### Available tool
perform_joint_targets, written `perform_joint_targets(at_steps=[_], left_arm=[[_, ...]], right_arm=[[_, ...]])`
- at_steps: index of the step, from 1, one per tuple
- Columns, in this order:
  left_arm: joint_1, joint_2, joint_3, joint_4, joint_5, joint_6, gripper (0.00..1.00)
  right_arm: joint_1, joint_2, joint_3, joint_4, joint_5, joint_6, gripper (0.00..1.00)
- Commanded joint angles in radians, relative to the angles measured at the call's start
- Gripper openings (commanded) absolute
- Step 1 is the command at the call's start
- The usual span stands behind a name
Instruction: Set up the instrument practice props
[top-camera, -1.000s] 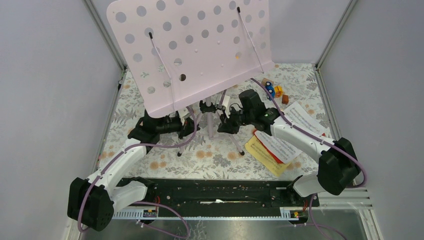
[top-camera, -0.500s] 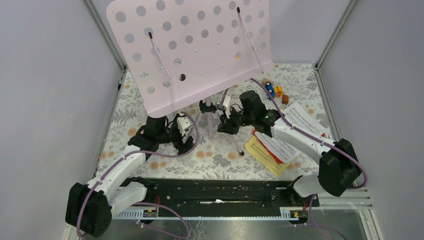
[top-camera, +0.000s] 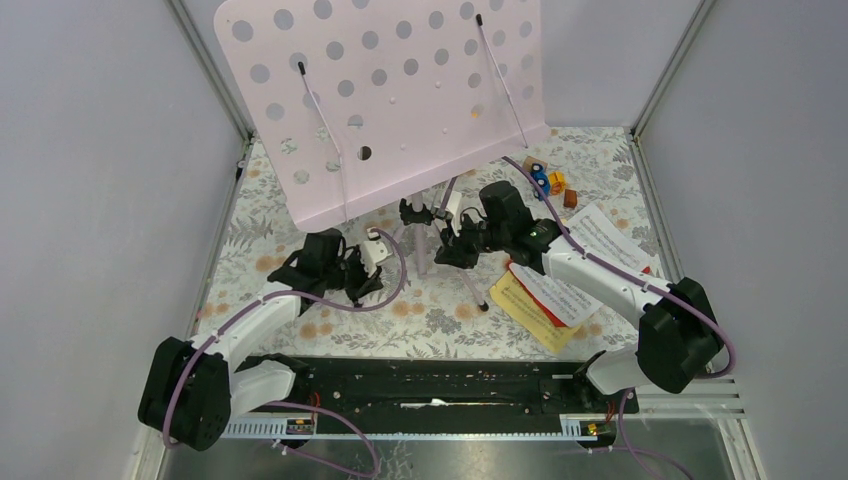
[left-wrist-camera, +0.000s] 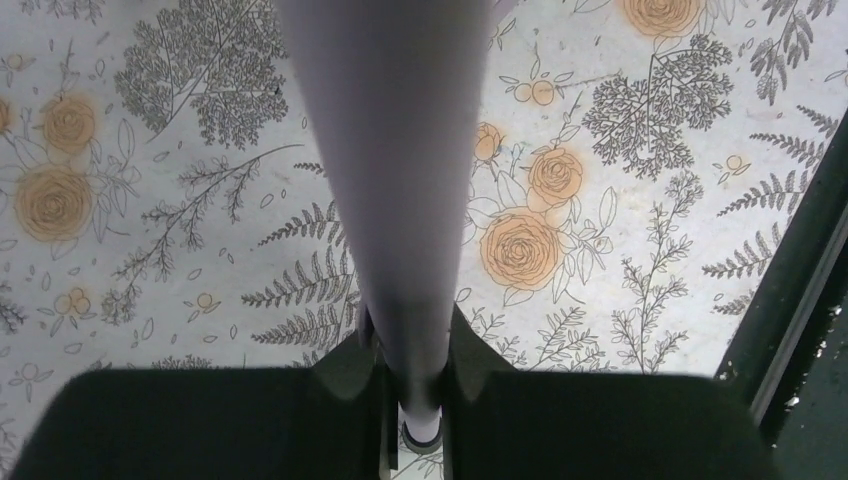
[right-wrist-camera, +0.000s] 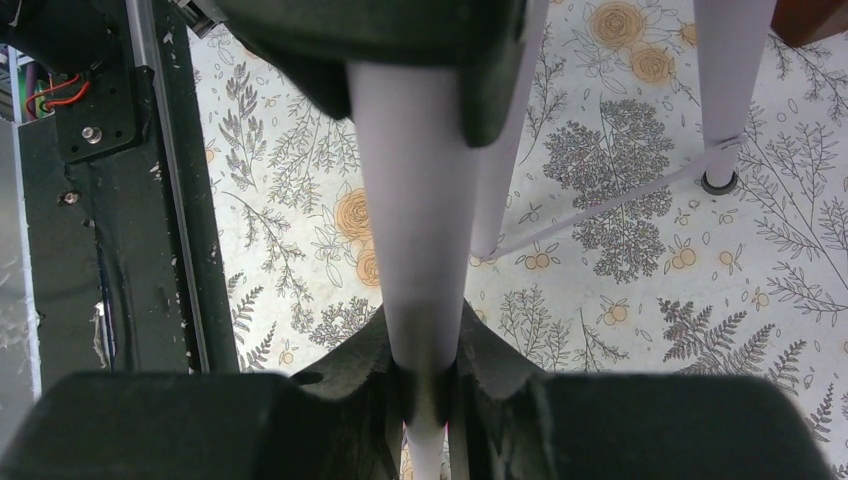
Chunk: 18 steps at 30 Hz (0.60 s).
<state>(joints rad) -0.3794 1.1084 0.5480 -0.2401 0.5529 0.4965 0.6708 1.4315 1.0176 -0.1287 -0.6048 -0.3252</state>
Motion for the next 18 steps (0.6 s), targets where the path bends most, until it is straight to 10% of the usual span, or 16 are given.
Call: perform_joint_targets(at_steps=[1, 18], left_arm=[[-0.004, 0.011, 0.03, -0.057, -0.044, 0.053, 0.0], [-0.003, -0.03, 0.037, -0.327, -0.177, 0.107, 0.0]], right_arm=[[0.009, 0.002, 0.022, -0.111, 0.022, -0.009, 0.0], [0.009, -0.024, 0.14, -0.455, 0.105, -0.04, 0.0]])
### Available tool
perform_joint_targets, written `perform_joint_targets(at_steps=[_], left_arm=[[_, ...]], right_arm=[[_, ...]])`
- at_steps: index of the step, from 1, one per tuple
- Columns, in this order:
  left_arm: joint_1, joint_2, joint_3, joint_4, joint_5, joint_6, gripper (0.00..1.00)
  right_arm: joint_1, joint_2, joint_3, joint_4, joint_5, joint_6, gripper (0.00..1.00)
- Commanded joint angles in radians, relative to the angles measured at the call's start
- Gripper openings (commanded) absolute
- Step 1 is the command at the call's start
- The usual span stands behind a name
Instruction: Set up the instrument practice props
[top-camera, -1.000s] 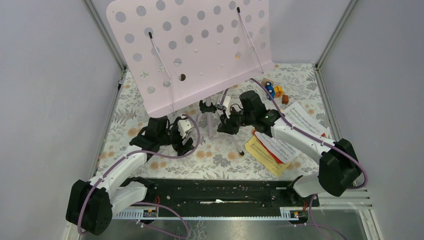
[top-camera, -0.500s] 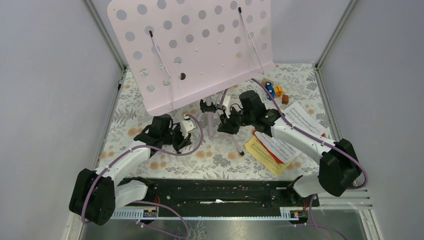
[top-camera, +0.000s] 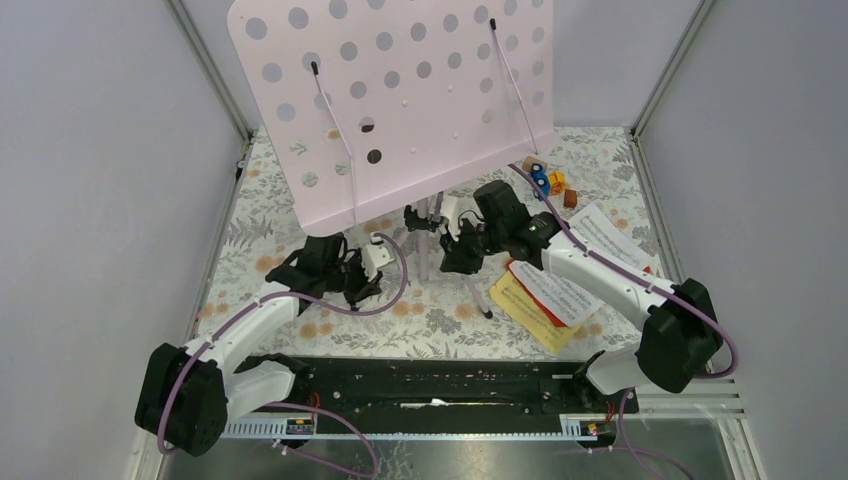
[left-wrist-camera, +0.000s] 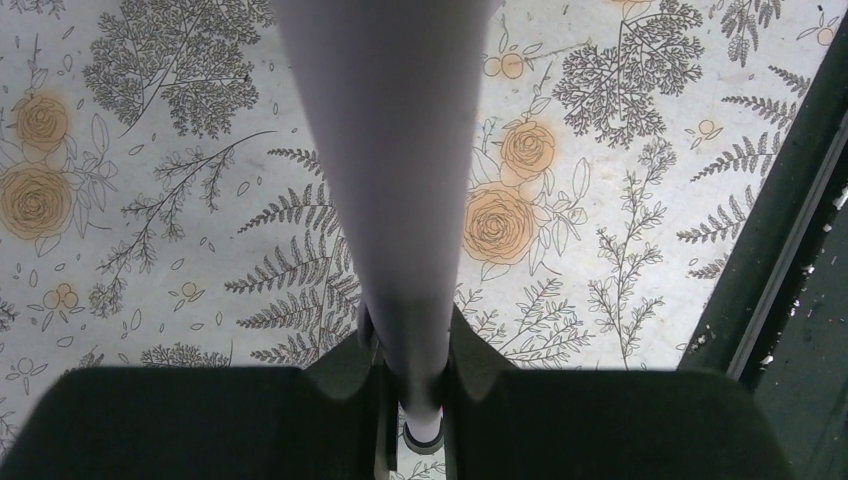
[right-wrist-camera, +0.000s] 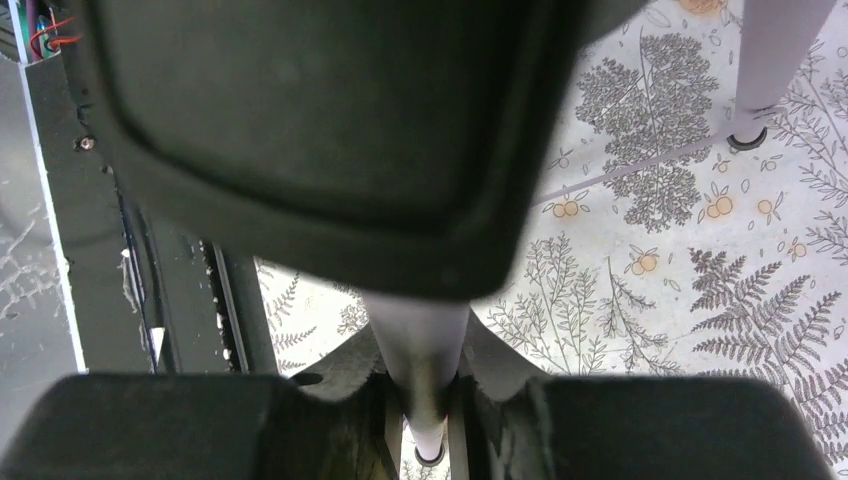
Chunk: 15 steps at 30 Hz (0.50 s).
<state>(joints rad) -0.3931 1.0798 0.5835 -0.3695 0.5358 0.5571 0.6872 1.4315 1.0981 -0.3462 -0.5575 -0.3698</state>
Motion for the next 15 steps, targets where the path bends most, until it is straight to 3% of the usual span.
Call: perform_joint_targets(at_steps=[1, 10, 15], left_arm=[[0.012, -0.007, -0.001, -0.206, -0.168, 0.048, 0.0], [0.049, -0.066, -0.041, -0.268, -0.199, 0.103, 0.0], [0.051, -0.088, -0.059, -0.294, -0.191, 0.216, 0.0]], right_arm=[[-0.008, -0.026, 0.066, -0.251, 0.06, 0.001, 0.0], [-0.008, -0.033, 0.062, -0.292, 0.113, -0.033, 0.0], [-0.008, -0.047, -0.028, -0.229, 0.147, -0.057, 0.0]])
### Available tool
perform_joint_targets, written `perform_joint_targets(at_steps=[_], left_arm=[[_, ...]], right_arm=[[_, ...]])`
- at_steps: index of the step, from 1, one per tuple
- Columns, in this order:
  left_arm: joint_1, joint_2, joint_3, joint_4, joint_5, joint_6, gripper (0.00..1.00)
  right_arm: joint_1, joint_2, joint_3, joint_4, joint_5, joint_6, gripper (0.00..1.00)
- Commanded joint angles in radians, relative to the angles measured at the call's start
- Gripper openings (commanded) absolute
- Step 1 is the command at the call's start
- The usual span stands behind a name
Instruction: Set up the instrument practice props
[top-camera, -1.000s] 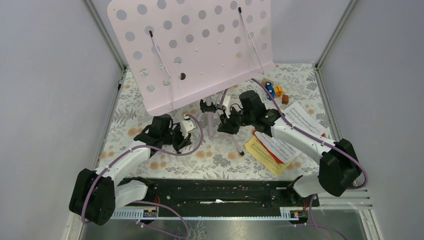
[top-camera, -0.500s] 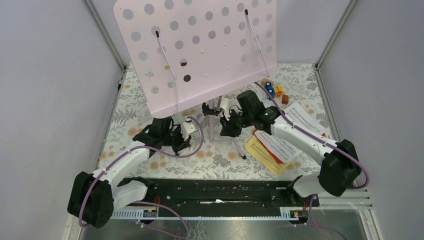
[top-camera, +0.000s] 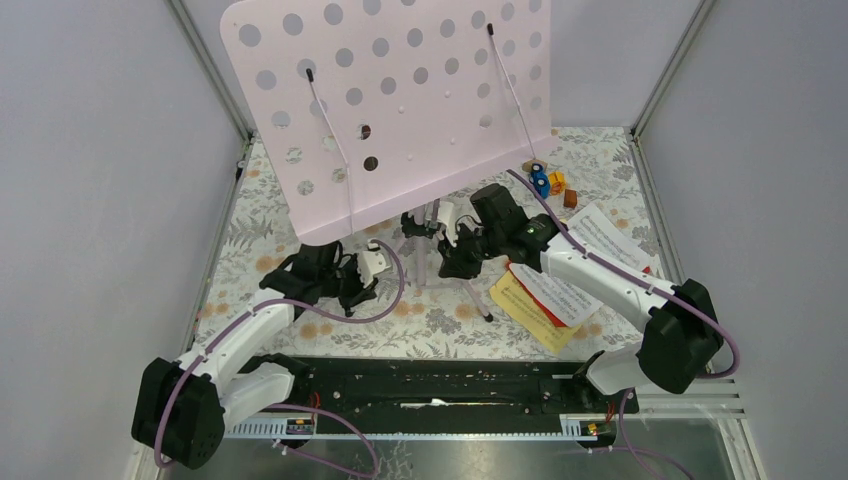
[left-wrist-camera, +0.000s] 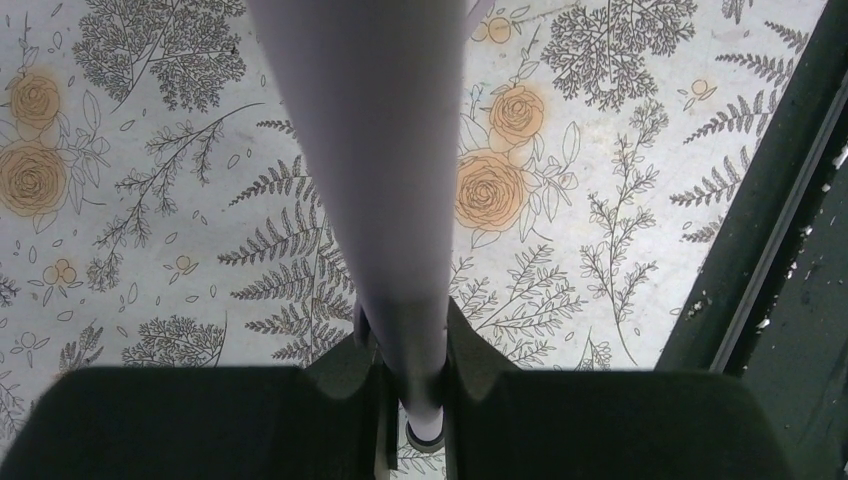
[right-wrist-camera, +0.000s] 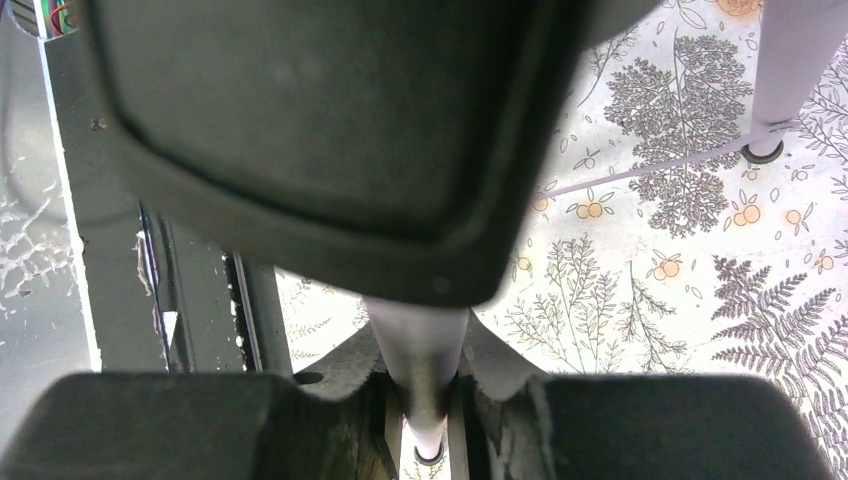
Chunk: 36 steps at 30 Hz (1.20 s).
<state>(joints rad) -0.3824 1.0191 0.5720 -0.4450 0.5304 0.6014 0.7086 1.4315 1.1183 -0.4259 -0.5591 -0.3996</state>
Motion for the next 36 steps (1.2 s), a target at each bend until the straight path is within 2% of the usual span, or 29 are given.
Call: perform_joint_targets(at_steps=[1, 9, 11, 16, 20, 24, 30, 36], left_arm=[[0.041, -0.037, -0.056, -0.218, -0.183, 0.191, 0.0], [0.041, -0.05, -0.093, -0.211, -0.17, 0.3, 0.02], [0.041, -0.044, -0.089, -0.211, -0.155, 0.31, 0.11], [0.041, -0.034, -0.023, -0.199, -0.076, 0.286, 0.52], [0.043, -0.02, 0.066, -0.181, -0.017, 0.226, 0.73], [0.095, -0.018, 0.17, -0.162, 0.079, 0.191, 0.75], [0.252, -0.017, 0.273, -0.046, 0.328, 0.133, 0.73], [0.267, 0.08, 0.394, 0.071, 0.43, 0.026, 0.72]], right_arm=[[-0.029, -0.05, -0.063, -0.137, 0.155, -0.032, 0.0], [-0.029, -0.039, -0.114, -0.079, 0.18, -0.079, 0.0], [-0.028, -0.032, -0.111, -0.079, 0.167, -0.097, 0.0], [-0.029, -0.019, -0.091, -0.069, 0.132, -0.152, 0.0], [-0.029, 0.003, -0.07, -0.071, 0.071, -0.209, 0.0], [-0.029, 0.02, -0.036, -0.1, 0.053, -0.279, 0.0], [-0.029, 0.05, 0.029, -0.142, 0.039, -0.368, 0.0], [-0.057, 0.095, 0.102, -0.165, -0.017, -0.473, 0.0]])
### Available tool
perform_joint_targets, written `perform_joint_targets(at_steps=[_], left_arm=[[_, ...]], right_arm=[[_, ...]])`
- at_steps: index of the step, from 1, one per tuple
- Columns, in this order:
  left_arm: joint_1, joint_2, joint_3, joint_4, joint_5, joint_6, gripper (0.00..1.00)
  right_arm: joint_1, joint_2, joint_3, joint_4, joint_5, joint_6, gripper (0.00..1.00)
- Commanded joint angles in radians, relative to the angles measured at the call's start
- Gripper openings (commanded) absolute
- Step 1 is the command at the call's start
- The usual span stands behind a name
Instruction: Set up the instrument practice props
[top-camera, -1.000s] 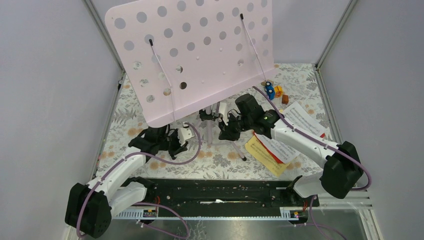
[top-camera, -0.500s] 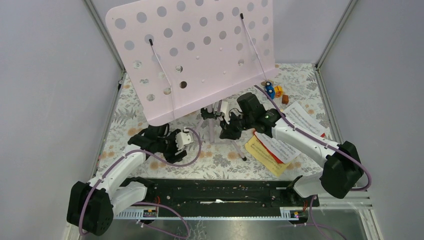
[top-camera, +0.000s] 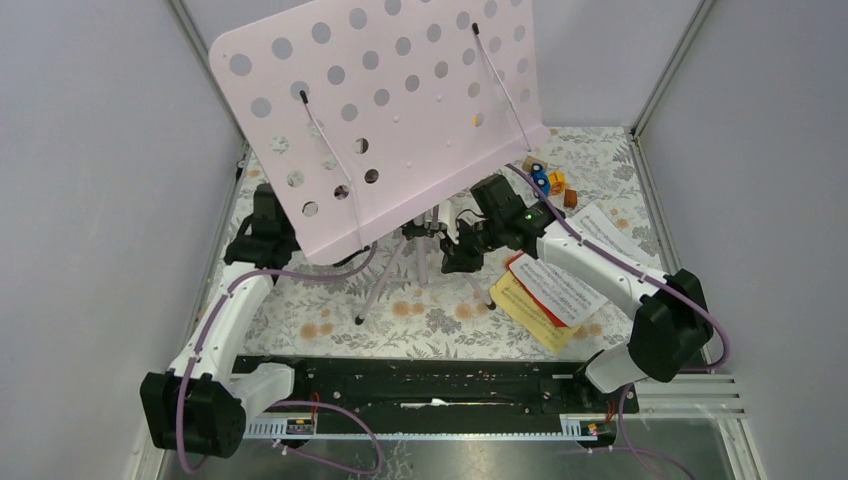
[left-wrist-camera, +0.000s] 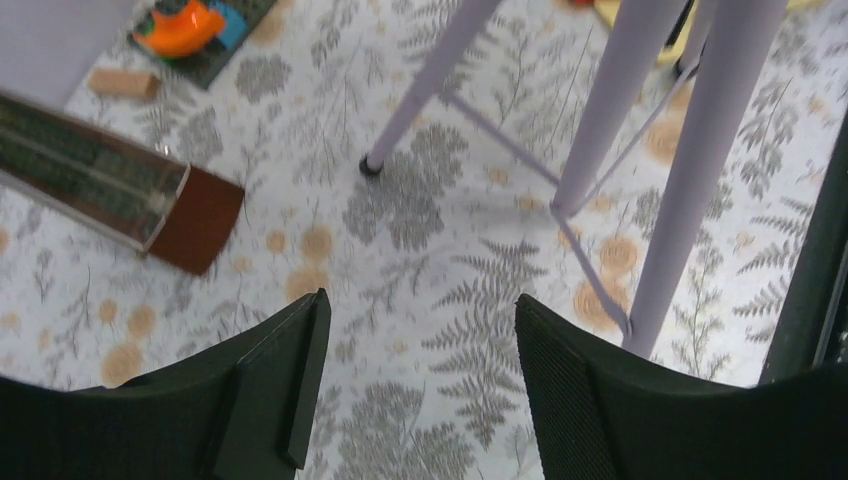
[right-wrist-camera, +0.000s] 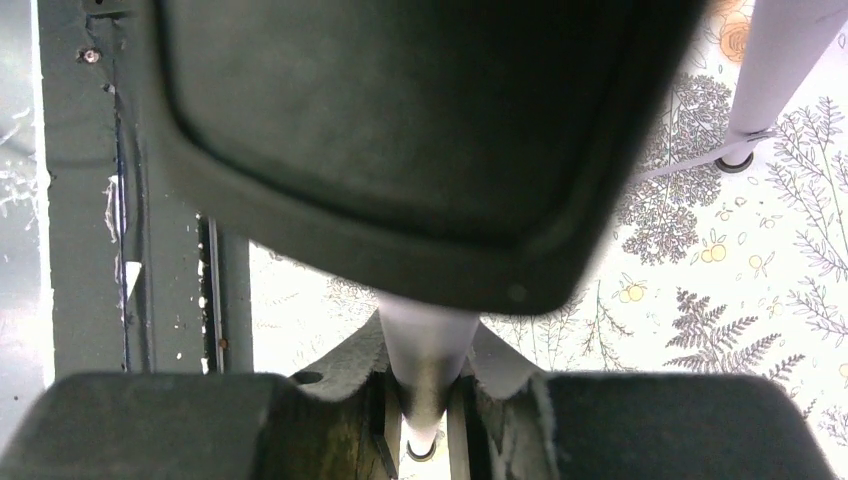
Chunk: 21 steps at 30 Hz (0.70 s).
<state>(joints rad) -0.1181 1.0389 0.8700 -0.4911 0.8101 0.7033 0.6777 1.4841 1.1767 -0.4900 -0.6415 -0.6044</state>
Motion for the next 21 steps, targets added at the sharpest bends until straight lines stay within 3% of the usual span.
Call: perform_joint_targets(at_steps=[1, 16, 21], left_arm=[[0.004, 0.08, 0.117, 0.129, 0.157, -0.093, 0.72], [-0.05, 0.201, 0.262, 0.17, 0.25, 0.023, 0.73], [-0.051, 0.222, 0.299, 0.188, 0.315, 0.066, 0.68]], right_arm=[[-0.029, 0.055, 0.062, -0.102, 0.055, -0.276, 0.0], [-0.082, 0.285, 0.333, -0.264, -0.044, -0.557, 0.0], [-0.082, 0.32, 0.381, -0.296, -0.044, -0.57, 0.0]])
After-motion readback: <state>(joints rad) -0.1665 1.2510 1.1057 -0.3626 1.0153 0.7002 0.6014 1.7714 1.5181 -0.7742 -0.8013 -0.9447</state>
